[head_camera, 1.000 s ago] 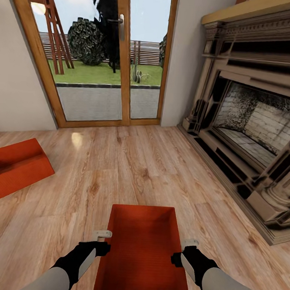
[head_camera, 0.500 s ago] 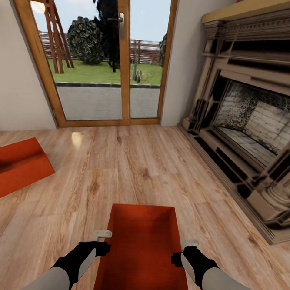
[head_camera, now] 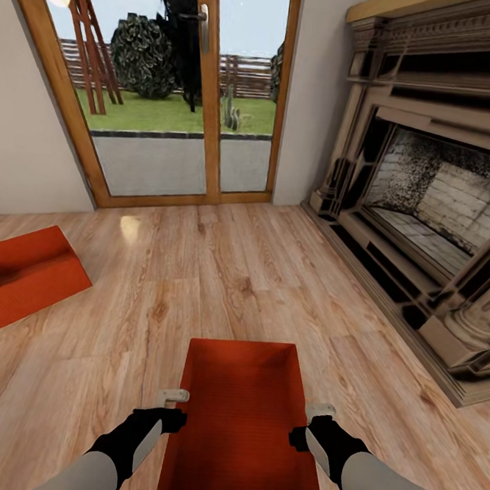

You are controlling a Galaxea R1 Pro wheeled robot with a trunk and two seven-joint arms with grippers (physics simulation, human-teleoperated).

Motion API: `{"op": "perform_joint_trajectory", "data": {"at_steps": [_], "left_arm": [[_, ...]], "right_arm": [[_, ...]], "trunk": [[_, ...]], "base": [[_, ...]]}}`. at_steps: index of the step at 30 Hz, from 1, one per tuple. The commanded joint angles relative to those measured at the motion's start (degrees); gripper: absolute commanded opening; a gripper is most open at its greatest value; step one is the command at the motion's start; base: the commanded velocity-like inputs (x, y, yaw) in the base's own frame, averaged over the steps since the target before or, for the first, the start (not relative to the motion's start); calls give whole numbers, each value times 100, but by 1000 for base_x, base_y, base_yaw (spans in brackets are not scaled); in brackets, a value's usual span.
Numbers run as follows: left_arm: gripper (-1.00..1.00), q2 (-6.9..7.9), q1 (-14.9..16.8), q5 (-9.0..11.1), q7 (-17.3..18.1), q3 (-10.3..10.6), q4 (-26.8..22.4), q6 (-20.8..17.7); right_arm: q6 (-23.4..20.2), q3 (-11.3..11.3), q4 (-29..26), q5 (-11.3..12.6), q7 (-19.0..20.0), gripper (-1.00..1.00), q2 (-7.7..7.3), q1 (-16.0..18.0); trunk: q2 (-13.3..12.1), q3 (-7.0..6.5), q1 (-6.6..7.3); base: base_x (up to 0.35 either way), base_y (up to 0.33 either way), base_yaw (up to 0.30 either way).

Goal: Move the two storage containers from the living room to the garage. In the garage, place one container on the floor and stack the other container on top of it (either order is fine).

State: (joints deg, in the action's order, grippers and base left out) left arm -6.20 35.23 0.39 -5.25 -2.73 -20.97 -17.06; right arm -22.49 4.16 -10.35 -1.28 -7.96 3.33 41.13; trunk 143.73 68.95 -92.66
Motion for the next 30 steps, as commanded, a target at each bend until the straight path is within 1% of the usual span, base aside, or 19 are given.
{"op": "perform_joint_trajectory", "data": {"at_steps": [1, 30], "left_arm": [[100, -7, -2, 5, -11, -29, -12, -33], [100, -4, 2, 5, -11, -28, -12, -34]], "right_arm": [[-45, 42, -11, -12, -13, 100, -1, 0], [-45, 41, -11, -12, -13, 100, -2, 0]], "trunk": [[2, 4, 1], [2, 4, 1]], "base": [[0, 0, 0], [0, 0, 0]]}}
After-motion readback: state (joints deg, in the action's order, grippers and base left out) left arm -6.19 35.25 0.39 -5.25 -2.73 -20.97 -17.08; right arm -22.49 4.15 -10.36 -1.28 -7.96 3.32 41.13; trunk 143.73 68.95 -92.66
